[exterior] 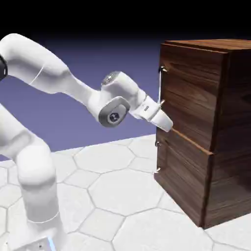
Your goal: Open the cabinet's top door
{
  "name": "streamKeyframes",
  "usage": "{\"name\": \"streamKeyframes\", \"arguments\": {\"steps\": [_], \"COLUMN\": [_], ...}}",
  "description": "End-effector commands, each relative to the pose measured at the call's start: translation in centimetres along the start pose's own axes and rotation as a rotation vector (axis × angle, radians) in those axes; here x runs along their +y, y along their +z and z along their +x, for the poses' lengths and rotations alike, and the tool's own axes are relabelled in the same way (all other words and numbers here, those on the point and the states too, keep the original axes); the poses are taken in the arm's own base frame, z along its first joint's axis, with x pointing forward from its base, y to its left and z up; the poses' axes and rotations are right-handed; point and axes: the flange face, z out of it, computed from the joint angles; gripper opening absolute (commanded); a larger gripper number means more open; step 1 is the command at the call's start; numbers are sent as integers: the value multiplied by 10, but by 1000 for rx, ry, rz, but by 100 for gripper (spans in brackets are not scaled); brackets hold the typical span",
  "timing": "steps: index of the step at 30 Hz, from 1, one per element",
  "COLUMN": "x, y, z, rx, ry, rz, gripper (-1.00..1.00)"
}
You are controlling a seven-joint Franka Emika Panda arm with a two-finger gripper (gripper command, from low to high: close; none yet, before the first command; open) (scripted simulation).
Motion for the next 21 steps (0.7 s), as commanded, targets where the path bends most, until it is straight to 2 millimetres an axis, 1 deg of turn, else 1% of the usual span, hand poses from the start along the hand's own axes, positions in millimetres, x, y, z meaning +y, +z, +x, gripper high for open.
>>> {"name": "streamKeyframes", "arguments": {"steps": [1,6,11,16,21], "x": [-2,-12,-21,-29,-36], "y": [-4,-26,-47,-66,-82], "z": [4,19,28,32,31], "rx": [9,47,68,73,59], "ry": [56,331,599,860,1113], "rz": [10,69,139,218,303], "gripper": [0,0,0,0,0]}}
